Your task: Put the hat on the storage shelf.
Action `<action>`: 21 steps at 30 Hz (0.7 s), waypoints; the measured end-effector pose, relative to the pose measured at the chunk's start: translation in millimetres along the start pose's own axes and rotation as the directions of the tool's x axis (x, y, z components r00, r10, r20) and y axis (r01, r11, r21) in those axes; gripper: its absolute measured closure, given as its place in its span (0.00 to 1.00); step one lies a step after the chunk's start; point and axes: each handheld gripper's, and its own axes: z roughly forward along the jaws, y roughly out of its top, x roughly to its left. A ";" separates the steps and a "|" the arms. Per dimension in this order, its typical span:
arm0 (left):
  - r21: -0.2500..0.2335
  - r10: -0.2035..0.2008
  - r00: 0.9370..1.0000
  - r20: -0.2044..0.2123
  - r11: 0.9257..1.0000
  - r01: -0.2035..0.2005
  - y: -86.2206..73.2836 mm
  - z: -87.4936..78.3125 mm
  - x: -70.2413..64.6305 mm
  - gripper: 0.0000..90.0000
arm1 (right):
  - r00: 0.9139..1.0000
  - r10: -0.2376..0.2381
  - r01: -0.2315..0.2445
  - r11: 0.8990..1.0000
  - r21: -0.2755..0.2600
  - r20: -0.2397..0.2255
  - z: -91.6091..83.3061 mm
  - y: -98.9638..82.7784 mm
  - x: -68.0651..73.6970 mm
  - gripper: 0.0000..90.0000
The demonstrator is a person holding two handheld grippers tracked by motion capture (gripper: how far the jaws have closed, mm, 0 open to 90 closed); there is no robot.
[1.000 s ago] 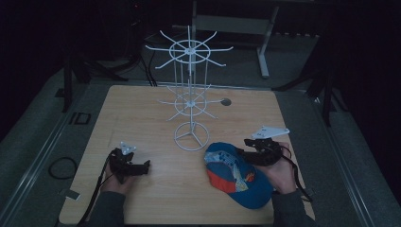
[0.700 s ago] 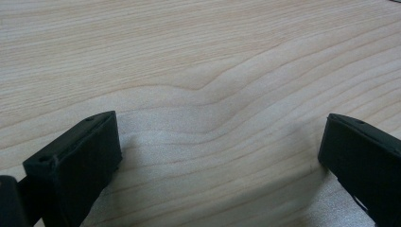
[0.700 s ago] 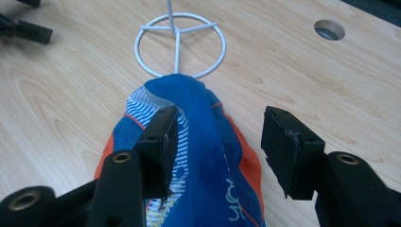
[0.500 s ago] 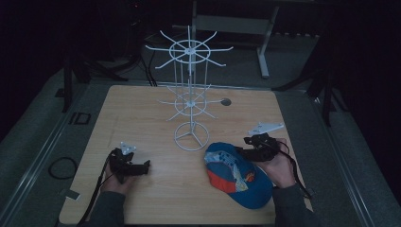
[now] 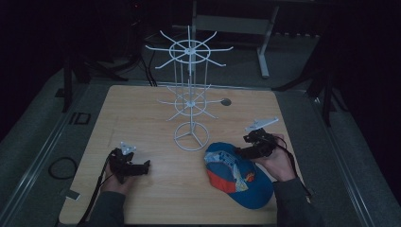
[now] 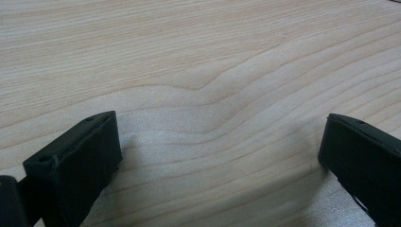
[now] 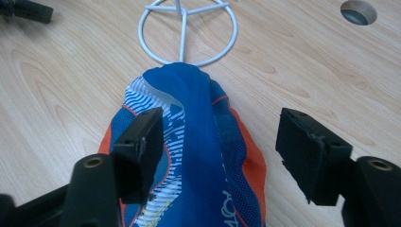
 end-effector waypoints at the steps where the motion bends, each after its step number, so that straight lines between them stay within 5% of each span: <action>1: 0.000 0.000 1.000 0.000 1.000 0.000 0.0 0.0 0.0 0.00 | 1.000 0.000 0.000 1.000 0.000 0.000 0.0 0.0 0.0 0.36; 21: -0.001 0.002 1.000 -0.001 1.000 -0.002 0.0 0.0 0.1 0.00 | 0.999 -0.022 0.025 0.996 0.085 -0.033 24.8 3.9 -0.2 0.32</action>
